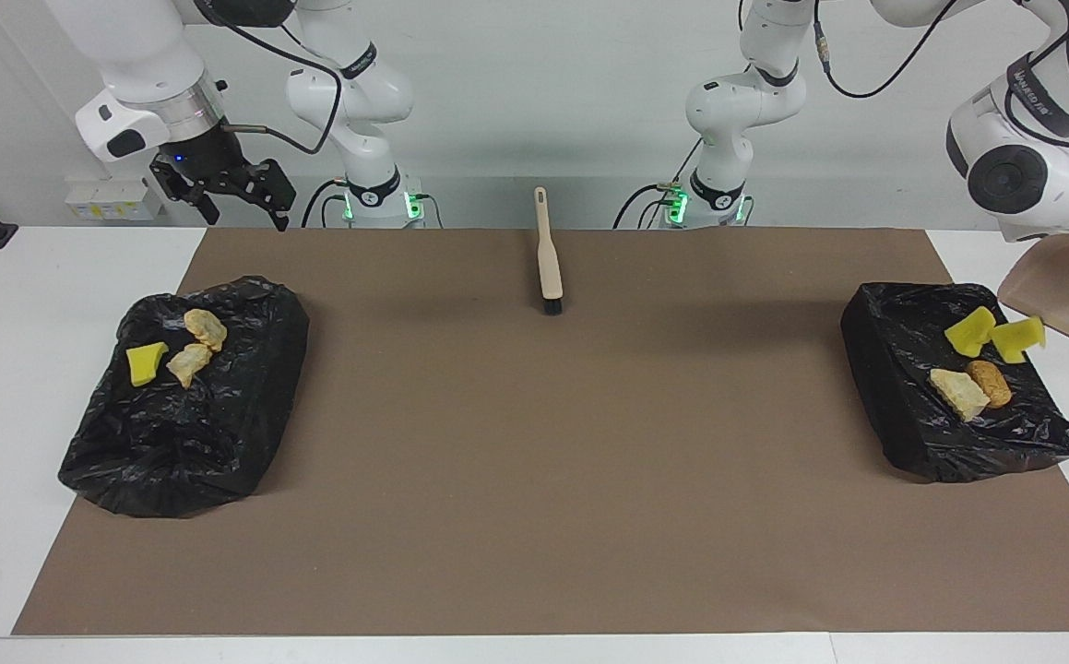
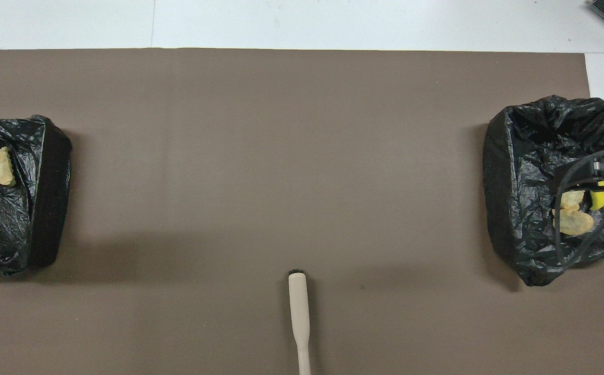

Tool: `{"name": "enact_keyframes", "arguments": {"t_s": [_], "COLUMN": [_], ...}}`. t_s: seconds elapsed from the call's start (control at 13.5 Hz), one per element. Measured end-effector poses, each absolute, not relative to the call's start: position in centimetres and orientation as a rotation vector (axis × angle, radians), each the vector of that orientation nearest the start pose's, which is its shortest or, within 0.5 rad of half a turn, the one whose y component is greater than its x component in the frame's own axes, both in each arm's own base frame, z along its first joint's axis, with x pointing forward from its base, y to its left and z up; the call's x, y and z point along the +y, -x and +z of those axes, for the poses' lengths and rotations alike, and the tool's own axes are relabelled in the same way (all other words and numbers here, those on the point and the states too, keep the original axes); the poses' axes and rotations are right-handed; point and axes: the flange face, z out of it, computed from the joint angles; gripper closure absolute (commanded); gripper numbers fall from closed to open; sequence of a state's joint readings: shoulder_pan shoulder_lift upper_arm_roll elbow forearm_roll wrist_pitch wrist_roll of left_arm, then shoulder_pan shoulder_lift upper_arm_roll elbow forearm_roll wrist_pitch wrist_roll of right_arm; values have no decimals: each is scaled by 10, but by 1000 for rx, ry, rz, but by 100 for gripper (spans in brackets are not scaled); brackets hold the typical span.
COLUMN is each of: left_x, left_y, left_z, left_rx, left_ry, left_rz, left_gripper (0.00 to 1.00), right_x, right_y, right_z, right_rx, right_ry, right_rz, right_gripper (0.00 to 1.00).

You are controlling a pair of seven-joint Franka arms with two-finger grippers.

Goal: Sweep and dump trash in bin
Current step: 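Tip the dustpan into the bin with the left gripper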

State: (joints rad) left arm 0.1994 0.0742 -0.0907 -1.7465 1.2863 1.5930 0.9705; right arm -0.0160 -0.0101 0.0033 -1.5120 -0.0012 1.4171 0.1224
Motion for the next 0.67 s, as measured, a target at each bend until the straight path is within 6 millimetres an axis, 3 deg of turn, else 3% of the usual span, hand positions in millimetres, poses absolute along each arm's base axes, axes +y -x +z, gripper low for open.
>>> {"name": "enact_keyframes", "arguments": {"t_s": [0.45,0.67], "left_x": [130,106], "left_y": [-567,-567], "left_z": [598,598], "left_rx": [976,1051], "left_ry": [1670,1834], "left_rz": [915,812], "left_gripper": [100,100], "right_x": [-7,-7], "right_y": [-535,-535], "right_z": [645,645], "right_rx": [213,212], "right_ry": [3137,3137], "right_rz": [132,132], "right_gripper": [0,0]}}
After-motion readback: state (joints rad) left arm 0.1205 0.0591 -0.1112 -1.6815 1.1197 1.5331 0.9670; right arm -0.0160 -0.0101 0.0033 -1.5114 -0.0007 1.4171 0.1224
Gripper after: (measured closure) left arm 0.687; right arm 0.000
